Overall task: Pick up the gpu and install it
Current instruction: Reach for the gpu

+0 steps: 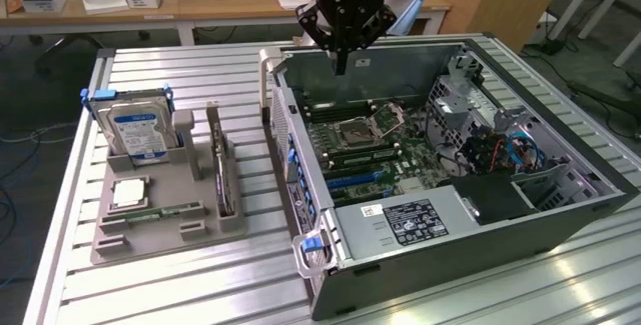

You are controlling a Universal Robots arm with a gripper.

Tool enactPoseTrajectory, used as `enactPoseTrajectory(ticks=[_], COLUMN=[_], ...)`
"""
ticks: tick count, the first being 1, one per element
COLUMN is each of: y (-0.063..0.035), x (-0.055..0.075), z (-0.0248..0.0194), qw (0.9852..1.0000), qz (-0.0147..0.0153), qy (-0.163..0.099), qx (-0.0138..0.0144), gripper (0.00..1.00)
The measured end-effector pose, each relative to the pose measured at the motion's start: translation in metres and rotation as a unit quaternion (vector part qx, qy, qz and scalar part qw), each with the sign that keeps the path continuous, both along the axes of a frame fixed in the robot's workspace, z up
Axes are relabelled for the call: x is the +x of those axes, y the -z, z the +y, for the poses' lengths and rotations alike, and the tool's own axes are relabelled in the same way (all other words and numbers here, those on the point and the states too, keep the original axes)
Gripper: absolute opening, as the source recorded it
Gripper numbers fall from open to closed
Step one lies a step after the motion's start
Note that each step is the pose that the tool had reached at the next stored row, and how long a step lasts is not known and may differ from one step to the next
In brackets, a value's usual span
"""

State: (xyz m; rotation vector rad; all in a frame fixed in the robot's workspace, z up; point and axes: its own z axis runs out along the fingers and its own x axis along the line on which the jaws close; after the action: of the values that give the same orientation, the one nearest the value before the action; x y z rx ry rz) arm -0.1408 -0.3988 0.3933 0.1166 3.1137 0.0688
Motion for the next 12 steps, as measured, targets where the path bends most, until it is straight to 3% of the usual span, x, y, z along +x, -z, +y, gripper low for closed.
enactPoseTrajectory(ticks=[12], y=[0.0], x=[-0.016], z=[0.0], qw=[1.0], qz=[0.0], qy=[0.0], qx=[0.0], gripper=[0.1])
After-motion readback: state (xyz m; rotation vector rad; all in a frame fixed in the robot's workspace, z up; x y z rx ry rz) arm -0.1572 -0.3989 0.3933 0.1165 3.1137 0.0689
